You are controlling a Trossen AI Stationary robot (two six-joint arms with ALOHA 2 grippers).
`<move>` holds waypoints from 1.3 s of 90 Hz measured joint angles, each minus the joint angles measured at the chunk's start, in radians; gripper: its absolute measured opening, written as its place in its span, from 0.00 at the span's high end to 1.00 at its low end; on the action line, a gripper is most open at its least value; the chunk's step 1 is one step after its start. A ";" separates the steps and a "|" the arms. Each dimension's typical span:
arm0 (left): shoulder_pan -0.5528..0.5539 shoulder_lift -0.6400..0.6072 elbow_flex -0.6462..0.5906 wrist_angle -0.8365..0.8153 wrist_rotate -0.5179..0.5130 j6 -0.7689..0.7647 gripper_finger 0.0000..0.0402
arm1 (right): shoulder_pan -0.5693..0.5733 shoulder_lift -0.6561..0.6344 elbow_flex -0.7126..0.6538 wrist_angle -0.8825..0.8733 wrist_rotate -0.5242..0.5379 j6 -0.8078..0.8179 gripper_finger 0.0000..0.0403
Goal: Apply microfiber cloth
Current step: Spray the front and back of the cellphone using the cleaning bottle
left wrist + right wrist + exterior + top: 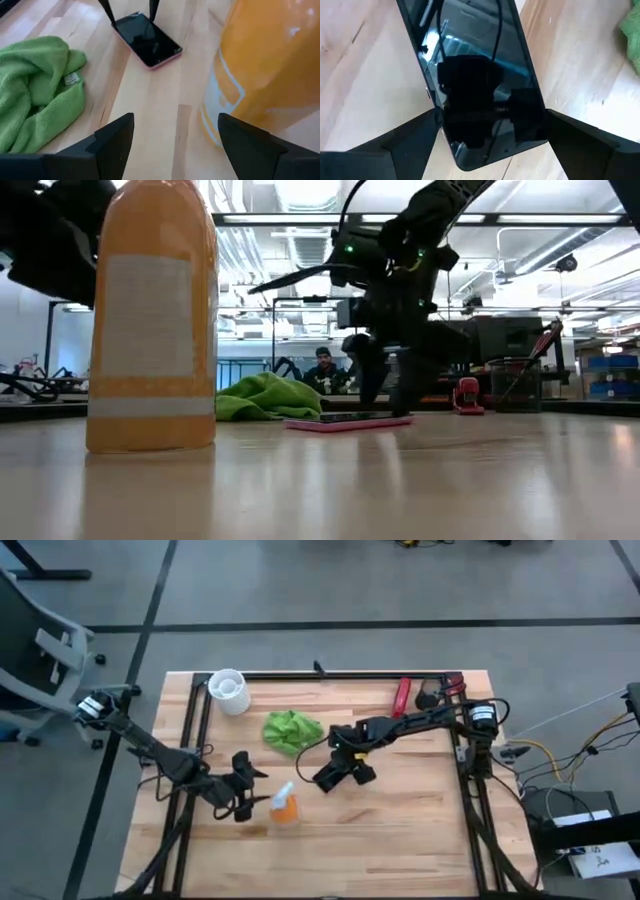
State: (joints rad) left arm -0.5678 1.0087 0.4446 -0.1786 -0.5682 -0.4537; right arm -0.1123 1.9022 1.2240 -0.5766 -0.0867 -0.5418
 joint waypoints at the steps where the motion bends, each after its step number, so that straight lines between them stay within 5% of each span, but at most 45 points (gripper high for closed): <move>1: 0.000 0.001 0.000 0.001 0.000 0.000 0.33 | 0.000 0.000 0.000 0.000 0.000 0.003 0.15; 47: 0.000 0.009 0.000 0.025 -0.062 -0.008 0.33 | 0.026 0.038 0.141 -0.180 0.091 0.098 0.08; 60: 0.000 0.008 0.000 0.026 -0.068 -0.008 0.33 | 0.027 0.087 0.145 -0.205 0.093 0.023 0.01; 117: 0.000 0.008 0.000 0.030 -0.077 0.000 0.33 | 0.021 0.122 0.164 -0.317 0.187 -0.193 0.03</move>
State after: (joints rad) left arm -0.5674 1.0168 0.4446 -0.1490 -0.6449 -0.4541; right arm -0.0917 2.0239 1.3875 -0.8939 0.1005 -0.7349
